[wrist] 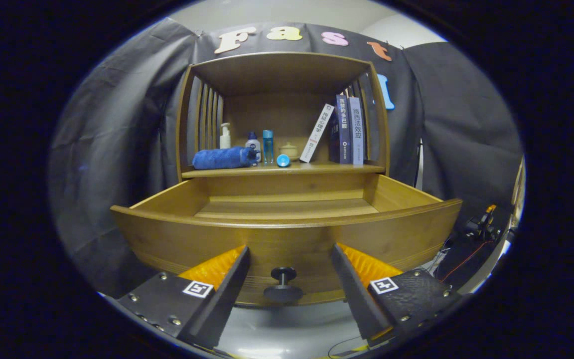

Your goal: Pull open the drawer, take out the items inside it, and place them on the countertop above the cabinet.

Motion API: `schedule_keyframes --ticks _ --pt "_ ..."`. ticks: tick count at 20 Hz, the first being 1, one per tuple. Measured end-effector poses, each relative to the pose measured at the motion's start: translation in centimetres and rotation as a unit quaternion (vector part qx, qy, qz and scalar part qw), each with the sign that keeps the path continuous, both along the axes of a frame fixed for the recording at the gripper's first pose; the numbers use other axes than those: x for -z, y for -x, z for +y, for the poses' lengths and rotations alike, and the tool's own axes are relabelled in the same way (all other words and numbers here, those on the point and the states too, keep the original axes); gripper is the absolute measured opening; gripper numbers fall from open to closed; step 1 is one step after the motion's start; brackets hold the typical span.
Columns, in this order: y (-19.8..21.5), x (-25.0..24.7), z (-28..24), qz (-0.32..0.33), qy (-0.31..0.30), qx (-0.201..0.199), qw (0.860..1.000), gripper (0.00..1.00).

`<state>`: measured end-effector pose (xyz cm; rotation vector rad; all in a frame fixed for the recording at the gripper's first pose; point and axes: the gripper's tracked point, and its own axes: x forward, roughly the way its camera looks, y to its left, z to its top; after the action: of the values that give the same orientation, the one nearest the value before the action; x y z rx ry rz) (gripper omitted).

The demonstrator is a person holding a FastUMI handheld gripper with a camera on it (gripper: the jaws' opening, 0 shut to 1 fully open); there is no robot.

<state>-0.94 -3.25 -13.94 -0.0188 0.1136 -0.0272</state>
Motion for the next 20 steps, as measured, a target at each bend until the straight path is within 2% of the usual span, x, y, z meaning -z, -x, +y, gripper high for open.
schedule_keyframes --ticks 5,8,14,20 --pt "-1.3 0.5 0.1 0.008 -0.035 -0.017 0.999 0.99" --pt "-2.6 0.3 -0.1 0.008 -0.019 -0.018 1.0 0.99" --pt "-5.3 -0.1 0.0 0.003 -0.026 -0.023 0.999 0.99" --pt "-10.3 -0.2 0.7 0.008 -0.014 -0.019 1.0 0.99"
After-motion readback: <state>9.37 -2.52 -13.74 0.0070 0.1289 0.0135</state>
